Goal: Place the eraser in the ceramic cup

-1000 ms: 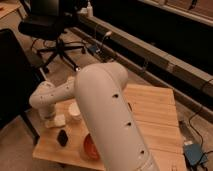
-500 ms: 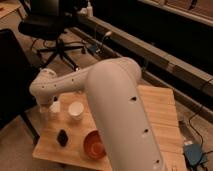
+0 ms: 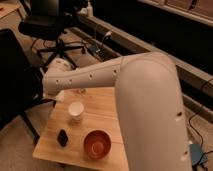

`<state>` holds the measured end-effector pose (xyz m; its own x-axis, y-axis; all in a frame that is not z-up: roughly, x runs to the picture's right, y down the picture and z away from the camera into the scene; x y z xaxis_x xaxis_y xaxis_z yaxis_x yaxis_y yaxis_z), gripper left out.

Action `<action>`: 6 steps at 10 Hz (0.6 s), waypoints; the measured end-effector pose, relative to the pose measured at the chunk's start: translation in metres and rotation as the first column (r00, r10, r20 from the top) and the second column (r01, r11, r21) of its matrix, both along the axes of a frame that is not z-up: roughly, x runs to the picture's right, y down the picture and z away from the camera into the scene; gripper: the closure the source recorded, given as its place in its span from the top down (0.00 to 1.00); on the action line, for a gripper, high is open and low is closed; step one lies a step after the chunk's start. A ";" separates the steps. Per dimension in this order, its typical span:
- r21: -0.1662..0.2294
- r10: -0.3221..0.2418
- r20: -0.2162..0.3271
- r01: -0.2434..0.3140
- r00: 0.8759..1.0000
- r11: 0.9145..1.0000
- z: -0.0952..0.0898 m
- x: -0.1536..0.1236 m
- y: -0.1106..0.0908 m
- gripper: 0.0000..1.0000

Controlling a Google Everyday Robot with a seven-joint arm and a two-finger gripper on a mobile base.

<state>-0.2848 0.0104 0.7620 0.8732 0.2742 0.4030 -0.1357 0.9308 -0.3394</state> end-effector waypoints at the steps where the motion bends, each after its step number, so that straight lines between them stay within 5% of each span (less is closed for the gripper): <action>1: 0.010 0.036 -0.002 -0.036 0.999 0.999 -0.007 0.013 -0.004 0.20; 6: -0.022 0.152 -0.046 -0.153 0.987 0.988 -0.042 0.055 0.023 0.20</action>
<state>-0.2302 0.0329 0.7199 0.8369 0.4153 0.3566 -0.2908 0.8893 -0.3530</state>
